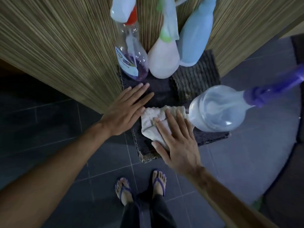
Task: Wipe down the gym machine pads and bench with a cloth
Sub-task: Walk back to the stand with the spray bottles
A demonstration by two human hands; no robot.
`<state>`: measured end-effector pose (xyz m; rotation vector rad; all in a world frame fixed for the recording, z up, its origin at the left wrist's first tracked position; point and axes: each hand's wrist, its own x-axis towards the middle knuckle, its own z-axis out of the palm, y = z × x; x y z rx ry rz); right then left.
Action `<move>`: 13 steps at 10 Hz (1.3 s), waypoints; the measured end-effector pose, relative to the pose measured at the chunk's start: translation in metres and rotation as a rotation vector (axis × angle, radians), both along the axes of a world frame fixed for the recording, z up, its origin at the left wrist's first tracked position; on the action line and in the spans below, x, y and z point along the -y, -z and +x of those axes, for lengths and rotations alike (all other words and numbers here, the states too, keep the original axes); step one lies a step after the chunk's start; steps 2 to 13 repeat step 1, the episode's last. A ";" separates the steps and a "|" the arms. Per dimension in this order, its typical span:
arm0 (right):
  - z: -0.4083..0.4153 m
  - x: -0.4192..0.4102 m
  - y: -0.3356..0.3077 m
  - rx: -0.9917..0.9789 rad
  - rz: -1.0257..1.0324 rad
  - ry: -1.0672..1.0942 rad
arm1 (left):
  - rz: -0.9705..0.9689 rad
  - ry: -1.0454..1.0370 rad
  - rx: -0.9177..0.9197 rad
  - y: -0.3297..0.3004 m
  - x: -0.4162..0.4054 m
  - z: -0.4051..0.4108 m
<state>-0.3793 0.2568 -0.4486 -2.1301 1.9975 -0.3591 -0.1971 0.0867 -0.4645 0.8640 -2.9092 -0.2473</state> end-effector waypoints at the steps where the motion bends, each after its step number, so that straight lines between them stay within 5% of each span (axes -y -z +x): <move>1: 0.002 -0.006 -0.022 0.029 0.078 -0.021 | -0.001 -0.082 0.066 -0.023 -0.017 0.006; 13: 0.002 -0.006 -0.022 0.029 0.078 -0.021 | -0.001 -0.082 0.066 -0.023 -0.017 0.006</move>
